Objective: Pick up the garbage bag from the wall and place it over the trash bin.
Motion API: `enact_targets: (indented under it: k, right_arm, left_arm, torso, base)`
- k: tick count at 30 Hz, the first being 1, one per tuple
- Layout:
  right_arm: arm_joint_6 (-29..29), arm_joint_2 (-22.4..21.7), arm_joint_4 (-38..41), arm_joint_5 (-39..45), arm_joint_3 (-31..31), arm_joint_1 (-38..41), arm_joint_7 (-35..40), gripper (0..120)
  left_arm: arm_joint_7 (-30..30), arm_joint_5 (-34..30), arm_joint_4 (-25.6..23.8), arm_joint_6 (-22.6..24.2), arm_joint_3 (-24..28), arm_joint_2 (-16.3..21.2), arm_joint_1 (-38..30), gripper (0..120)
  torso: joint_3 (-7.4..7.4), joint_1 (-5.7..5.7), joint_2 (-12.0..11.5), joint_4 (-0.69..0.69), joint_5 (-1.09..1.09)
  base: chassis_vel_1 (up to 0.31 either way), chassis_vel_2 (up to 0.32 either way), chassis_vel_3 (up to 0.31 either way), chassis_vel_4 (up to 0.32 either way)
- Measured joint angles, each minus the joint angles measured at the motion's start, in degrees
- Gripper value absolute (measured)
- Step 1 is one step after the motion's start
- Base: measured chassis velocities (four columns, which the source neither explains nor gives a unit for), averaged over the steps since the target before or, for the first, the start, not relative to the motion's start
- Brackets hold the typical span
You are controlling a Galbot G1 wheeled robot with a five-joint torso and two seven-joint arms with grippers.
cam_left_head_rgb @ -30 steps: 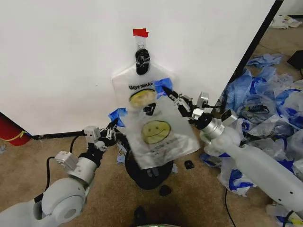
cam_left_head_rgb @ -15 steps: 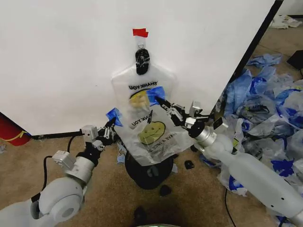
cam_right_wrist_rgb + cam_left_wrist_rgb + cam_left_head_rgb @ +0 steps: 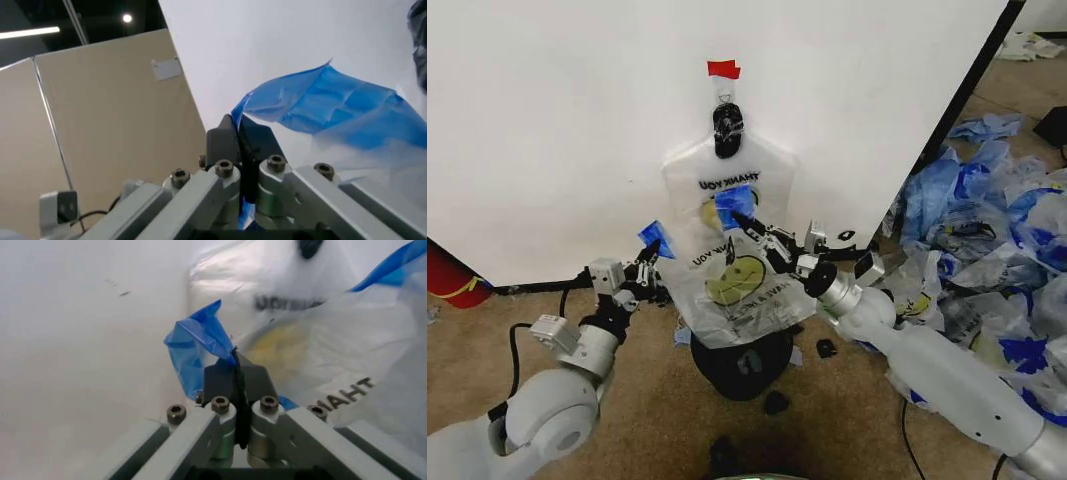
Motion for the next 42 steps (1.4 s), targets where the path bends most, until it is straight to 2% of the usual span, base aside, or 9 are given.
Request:
enact_targets:
  k: [7, 25, 29, 34, 42]
  right_arm:
    - [0.0, 2.4, -0.8, -0.8, 0.3, -2.1, -0.1, 0]
    - [-0.1, 8.7, -3.9, -2.9, -0.5, -4.9, -1.9, 0]
    - [-0.5, 10.1, -3.7, -2.8, -0.3, -5.1, -1.7, 0]
    - [-0.8, 10.3, -3.1, -2.4, -0.7, -4.6, -1.7, 0]
    - [-1.4, 9.9, -3.1, -1.0, -0.9, -4.0, -3.1, 0]
  left_arm:
    - [-0.4, 1.0, 0.7, 0.0, -1.1, -0.8, -0.3, 0]
    - [0.6, 2.4, 0.1, -0.1, -1.5, 0.1, -0.4, 0]
    - [0.8, 2.7, 1.2, -0.1, -0.9, -1.0, 0.0, 0]
    - [0.9, 2.6, 1.6, -0.1, -0.7, -1.8, -0.3, 0]
    - [0.8, 2.3, 0.9, -0.2, -1.5, -1.2, -0.5, 0]
  torso:
    - [0.00, 0.00, 0.0, -0.01, 0.02]
    - [0.00, 0.00, 0.0, -0.01, 0.02]
    - [0.00, 0.00, 0.0, 0.00, 0.01]
    - [0.00, 0.00, 0.0, 0.00, 0.01]
    - [0.00, 0.00, 0.0, -0.01, 0.02]
  base:
    - [0.000, 0.000, 0.000, 0.000]
    - [0.000, 0.000, 0.000, 0.000]
    - [0.000, 0.000, 0.000, 0.000]
    - [0.000, 0.000, 0.000, 0.000]
    - [0.000, 0.000, 0.000, 0.000]
